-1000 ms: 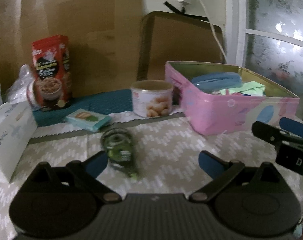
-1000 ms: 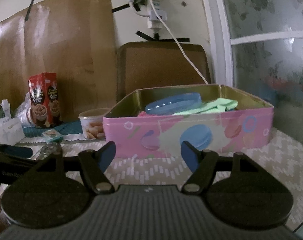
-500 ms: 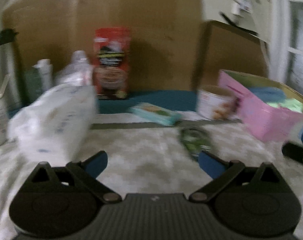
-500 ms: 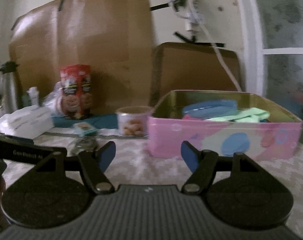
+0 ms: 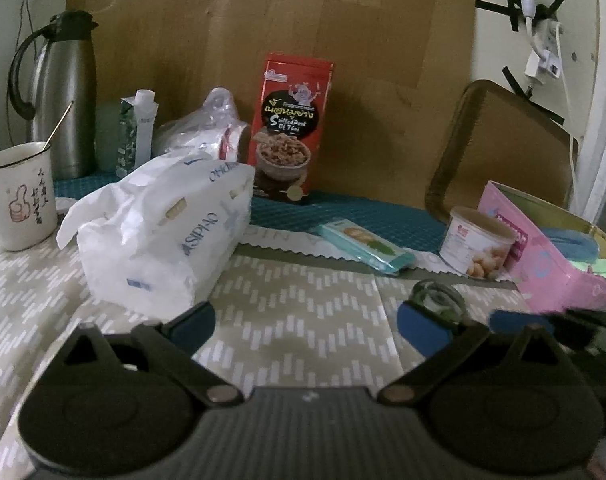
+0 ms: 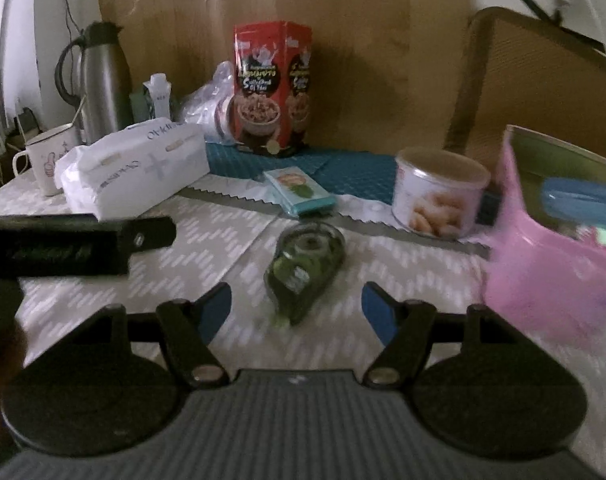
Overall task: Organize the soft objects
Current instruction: 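Reach the right tool to the green correction tape and grasp it, then lift the correction tape and carry it over the pink tin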
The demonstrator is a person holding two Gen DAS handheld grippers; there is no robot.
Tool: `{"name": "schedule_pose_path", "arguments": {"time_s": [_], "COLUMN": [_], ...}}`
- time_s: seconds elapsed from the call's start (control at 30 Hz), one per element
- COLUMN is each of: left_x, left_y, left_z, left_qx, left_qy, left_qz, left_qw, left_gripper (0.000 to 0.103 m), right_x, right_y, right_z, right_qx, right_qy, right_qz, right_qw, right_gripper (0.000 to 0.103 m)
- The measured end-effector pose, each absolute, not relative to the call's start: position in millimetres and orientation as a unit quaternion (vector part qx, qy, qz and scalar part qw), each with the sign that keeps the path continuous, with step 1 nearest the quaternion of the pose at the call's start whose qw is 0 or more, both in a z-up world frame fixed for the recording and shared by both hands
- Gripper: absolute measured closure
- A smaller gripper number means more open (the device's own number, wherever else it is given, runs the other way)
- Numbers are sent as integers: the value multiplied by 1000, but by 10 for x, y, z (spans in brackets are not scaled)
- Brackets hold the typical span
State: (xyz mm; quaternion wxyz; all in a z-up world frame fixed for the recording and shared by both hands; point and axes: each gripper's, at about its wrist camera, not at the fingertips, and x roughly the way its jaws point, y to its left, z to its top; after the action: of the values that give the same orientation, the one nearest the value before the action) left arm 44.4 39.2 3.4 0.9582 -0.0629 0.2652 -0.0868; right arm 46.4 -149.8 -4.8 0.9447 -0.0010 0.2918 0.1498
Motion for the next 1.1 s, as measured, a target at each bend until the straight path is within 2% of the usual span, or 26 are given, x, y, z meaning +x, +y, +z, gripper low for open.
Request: {"name": "schedule_pose_path", "arguments": {"time_s": [0.1, 0.17, 0.2, 0.23, 0.47, 0.67, 0.8, 1.1], "left_x": [459, 465, 465, 470, 496, 481, 398, 232], "left_y": [404, 409, 406, 402, 302, 76, -203, -641], "left_z": [30, 27, 25, 24, -8, -27, -23, 42], "left_qx": [-68, -70, -70, -69, -48, 5, 45, 40], "left_qy": [268, 270, 270, 271, 292, 309, 310, 332], "left_qz": [-85, -85, -86, -87, -118, -113, -131, -201], "left_qw": [957, 957, 956, 956, 948, 944, 941, 921], "left_gripper": [2, 2, 2, 2, 0, 0, 0, 0], "right_x": [673, 714, 701, 664, 75, -468, -584, -689], "right_y": [-1460, -1461, -1470, -1499, -1696, -2102, -2307, -2366], "right_z": [-78, -90, -77, -70, -83, -158, -212, -275], "right_qx": [-4, -4, -5, 1, -31, -8, 15, -7], "right_qy": [312, 315, 317, 319, 299, 289, 285, 258], "right_qz": [151, 149, 155, 164, 190, 132, 98, 98], "right_qw": [938, 937, 936, 934, 935, 948, 953, 961], "right_gripper": [33, 50, 56, 57, 60, 60, 60, 58]}}
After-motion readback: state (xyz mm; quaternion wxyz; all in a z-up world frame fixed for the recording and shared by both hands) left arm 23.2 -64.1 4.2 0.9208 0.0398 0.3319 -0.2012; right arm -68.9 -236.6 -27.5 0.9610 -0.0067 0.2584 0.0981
